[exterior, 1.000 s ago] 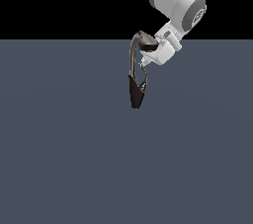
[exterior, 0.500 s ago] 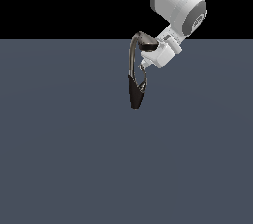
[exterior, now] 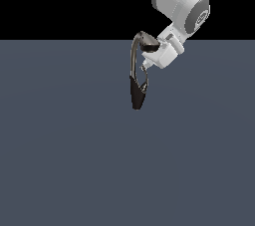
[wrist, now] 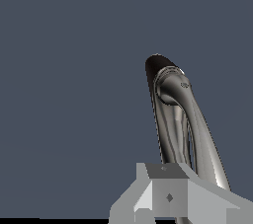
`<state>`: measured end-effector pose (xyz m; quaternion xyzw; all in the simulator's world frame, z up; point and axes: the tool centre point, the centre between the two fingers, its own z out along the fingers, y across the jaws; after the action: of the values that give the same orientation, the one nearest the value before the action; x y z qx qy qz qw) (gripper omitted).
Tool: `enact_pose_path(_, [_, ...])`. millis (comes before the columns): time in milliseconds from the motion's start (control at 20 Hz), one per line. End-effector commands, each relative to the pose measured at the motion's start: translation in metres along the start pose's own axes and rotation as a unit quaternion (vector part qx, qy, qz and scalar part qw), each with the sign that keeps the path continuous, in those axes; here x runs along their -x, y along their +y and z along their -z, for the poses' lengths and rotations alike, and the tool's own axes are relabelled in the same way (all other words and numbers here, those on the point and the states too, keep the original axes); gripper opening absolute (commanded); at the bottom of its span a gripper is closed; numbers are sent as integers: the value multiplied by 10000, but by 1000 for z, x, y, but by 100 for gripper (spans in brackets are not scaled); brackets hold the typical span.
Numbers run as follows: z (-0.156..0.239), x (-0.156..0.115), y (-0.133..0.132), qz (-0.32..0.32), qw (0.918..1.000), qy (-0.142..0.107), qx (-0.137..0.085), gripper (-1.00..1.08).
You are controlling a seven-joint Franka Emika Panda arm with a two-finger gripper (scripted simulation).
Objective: Turn on the faucet by rotating a designated handle.
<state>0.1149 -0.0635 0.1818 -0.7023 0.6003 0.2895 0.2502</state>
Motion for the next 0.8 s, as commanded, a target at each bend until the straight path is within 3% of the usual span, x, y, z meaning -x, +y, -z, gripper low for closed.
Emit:
enact_pose_path(0, [0,2,5,0,10000,0,0,-100])
enact_pose_path(750, [2,2,31,-15,10000,27,-48,-100])
